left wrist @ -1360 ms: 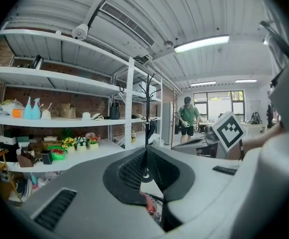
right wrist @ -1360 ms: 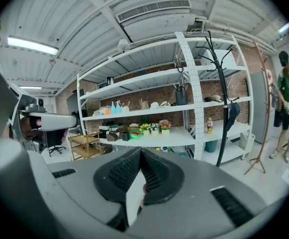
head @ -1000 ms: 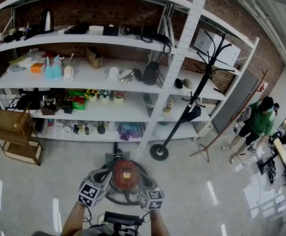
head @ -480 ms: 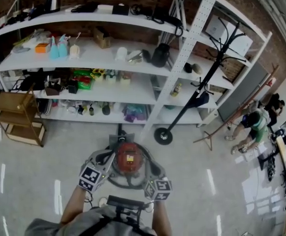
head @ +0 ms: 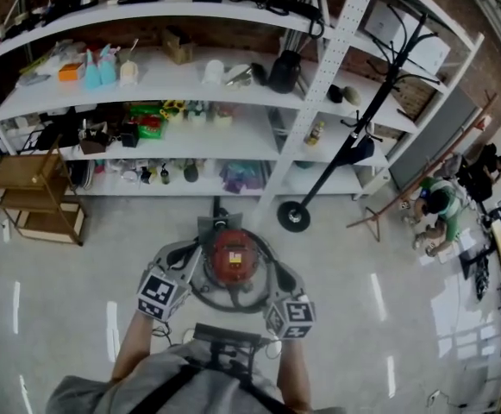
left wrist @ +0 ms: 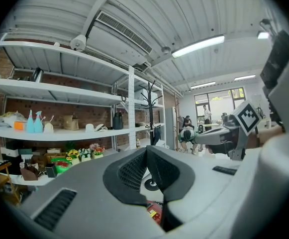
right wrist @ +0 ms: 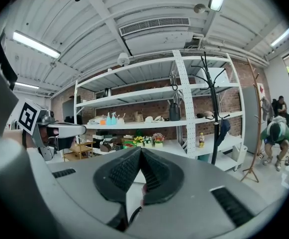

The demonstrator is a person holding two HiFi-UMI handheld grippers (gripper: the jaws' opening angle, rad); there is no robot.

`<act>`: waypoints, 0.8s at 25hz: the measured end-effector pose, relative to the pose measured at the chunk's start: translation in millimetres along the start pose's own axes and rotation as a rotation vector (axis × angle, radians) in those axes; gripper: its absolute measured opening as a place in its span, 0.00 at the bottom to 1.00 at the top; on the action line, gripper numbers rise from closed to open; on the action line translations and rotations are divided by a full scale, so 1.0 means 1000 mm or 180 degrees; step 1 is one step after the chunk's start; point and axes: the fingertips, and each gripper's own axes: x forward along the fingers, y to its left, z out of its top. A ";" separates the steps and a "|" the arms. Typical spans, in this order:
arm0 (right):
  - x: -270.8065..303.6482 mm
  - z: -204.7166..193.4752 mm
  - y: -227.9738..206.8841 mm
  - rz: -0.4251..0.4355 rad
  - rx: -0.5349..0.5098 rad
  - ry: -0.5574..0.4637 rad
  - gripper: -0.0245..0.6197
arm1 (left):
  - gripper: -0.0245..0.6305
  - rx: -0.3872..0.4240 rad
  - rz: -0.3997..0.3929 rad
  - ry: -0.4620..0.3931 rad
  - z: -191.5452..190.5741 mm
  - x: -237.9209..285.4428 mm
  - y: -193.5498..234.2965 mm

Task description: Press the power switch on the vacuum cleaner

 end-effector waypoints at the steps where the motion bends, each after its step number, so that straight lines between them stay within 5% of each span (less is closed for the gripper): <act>1: 0.000 0.001 -0.001 0.0003 0.0001 -0.0034 0.06 | 0.05 0.0004 0.0007 -0.0003 0.001 0.000 0.001; 20: 0.000 -0.002 -0.002 0.0061 0.0048 -0.0044 0.06 | 0.05 0.0035 0.0047 0.0013 -0.001 0.003 0.003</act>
